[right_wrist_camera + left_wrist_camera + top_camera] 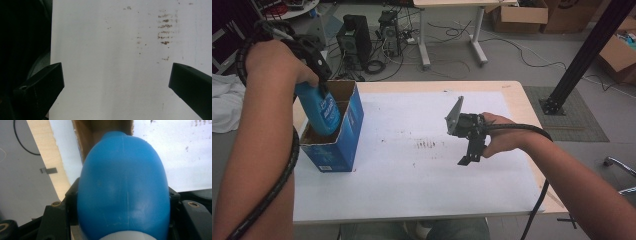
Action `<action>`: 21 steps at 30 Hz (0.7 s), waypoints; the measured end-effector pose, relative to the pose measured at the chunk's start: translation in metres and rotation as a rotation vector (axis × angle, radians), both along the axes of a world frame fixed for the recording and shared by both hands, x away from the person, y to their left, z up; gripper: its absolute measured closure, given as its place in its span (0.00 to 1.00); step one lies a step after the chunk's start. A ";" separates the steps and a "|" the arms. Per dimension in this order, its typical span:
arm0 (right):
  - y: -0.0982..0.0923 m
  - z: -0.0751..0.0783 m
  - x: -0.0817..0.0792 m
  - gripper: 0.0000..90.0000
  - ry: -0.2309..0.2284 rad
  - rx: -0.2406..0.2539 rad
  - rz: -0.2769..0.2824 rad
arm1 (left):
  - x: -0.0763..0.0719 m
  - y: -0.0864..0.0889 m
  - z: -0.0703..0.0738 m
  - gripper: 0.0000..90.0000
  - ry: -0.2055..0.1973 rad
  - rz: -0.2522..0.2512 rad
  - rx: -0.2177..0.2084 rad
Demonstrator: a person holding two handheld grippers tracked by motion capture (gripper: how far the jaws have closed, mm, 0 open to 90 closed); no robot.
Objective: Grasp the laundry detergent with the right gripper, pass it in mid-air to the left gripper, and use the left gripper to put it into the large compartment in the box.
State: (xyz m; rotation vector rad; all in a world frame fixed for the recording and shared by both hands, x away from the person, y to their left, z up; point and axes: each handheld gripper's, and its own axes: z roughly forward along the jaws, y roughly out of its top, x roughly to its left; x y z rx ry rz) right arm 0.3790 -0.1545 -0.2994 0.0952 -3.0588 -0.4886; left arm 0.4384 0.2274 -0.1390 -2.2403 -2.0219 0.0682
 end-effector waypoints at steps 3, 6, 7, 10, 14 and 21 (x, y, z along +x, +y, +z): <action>0.002 -0.001 0.000 0.00 0.002 -0.005 0.008 | 0.000 0.001 -0.016 0.44 -0.002 0.006 0.029; 0.001 -0.002 0.000 0.00 0.002 -0.008 0.009 | -0.002 0.002 -0.027 0.44 -0.007 0.013 0.026; 0.001 -0.002 0.000 0.00 0.008 -0.009 0.003 | -0.002 0.004 -0.031 0.44 -0.010 0.014 0.022; 0.000 -0.003 0.002 0.00 0.006 -0.005 0.004 | -0.002 0.006 -0.040 0.44 -0.001 0.016 0.017; 0.000 -0.003 0.001 0.00 0.005 0.000 0.002 | -0.003 0.007 -0.061 0.44 -0.002 0.016 0.024; -0.003 -0.007 0.001 0.00 0.013 -0.007 -0.005 | -0.003 0.012 -0.094 0.44 -0.018 0.015 0.009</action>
